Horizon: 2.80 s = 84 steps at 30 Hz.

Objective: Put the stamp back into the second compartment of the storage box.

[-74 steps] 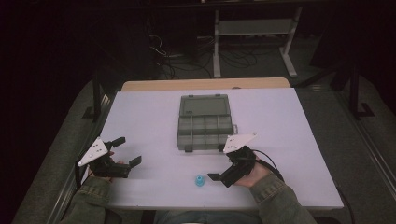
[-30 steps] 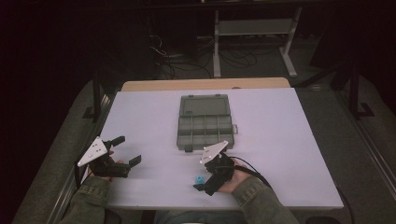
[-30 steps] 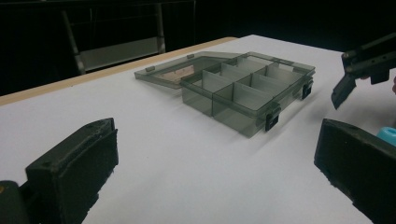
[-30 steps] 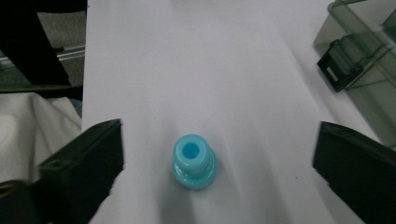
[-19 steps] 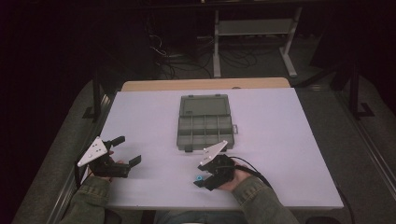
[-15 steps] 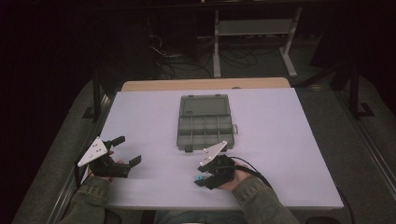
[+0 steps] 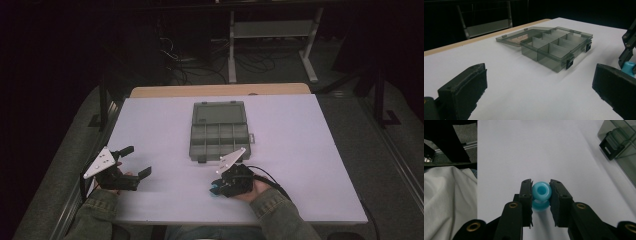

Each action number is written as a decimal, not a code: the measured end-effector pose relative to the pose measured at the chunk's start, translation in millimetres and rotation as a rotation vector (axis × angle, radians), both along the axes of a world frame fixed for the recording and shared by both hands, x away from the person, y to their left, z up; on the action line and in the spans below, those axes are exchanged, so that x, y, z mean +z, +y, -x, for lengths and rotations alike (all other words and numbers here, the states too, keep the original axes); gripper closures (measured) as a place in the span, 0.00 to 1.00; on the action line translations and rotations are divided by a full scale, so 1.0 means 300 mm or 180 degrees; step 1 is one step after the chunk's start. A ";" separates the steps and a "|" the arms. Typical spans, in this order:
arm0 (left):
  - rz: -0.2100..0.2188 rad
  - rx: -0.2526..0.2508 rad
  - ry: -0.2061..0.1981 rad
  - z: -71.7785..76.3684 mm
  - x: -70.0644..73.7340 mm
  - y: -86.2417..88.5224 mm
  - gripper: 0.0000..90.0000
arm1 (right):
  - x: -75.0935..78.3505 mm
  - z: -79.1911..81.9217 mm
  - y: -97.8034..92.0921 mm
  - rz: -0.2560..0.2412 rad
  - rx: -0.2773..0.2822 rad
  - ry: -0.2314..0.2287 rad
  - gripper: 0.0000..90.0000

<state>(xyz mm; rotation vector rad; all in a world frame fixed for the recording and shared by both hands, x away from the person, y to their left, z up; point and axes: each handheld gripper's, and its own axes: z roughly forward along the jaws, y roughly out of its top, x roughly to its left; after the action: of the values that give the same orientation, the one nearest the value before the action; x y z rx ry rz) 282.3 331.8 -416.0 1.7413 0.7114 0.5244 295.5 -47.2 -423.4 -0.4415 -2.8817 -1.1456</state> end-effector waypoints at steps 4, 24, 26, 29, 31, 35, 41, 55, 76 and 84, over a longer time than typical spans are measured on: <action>-0.0009 -0.0008 -0.0002 -0.001 0.000 -0.001 0.00 | 0.016 -0.009 -0.007 -0.0039 -0.0029 -0.0028 0.79; -0.0068 -0.0092 0.0038 -0.012 -0.011 -0.012 0.00 | 0.139 -0.063 -0.035 -0.0180 -0.0176 -0.0076 0.79; -0.0086 -0.0105 0.0052 -0.012 -0.011 -0.015 0.00 | 0.151 -0.070 -0.033 -0.0199 -0.0185 -0.0062 0.79; -0.0091 -0.0112 0.0048 -0.010 -0.010 -0.017 0.00 | 0.158 -0.085 -0.032 -0.0187 -0.0169 -0.0092 0.79; -0.0093 -0.0123 0.0043 -0.010 -0.010 -0.019 0.00 | 0.159 -0.091 -0.031 -0.0194 -0.0203 -0.0033 0.79; -0.0104 -0.0134 0.0047 -0.011 -0.011 -0.020 0.00 | 0.157 -0.111 -0.032 -0.0157 -0.0199 -0.0046 0.79; -0.0104 -0.0132 0.0064 -0.012 -0.011 -0.022 0.00 | 0.170 -0.146 -0.023 -0.0138 -0.0171 -0.0074 0.79; -0.0118 -0.0136 0.0056 -0.015 -0.011 -0.020 0.00 | 0.243 -0.200 -0.003 -0.0117 -0.0183 -0.0110 0.79; -0.0126 -0.0136 0.0059 -0.013 -0.010 -0.022 0.00 | 0.279 -0.287 0.025 0.0005 -0.0212 -0.0113 0.79; -0.0119 -0.0139 0.0060 -0.014 -0.011 -0.021 0.00 | 0.290 -0.328 0.036 0.0018 -0.0244 -0.0125 0.79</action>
<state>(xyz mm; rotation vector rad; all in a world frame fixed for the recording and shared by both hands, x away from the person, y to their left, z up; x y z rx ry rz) 286.4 325.5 -419.3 1.7948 0.6791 0.4948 393.9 -36.2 -336.4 -0.5402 -2.9262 -1.1697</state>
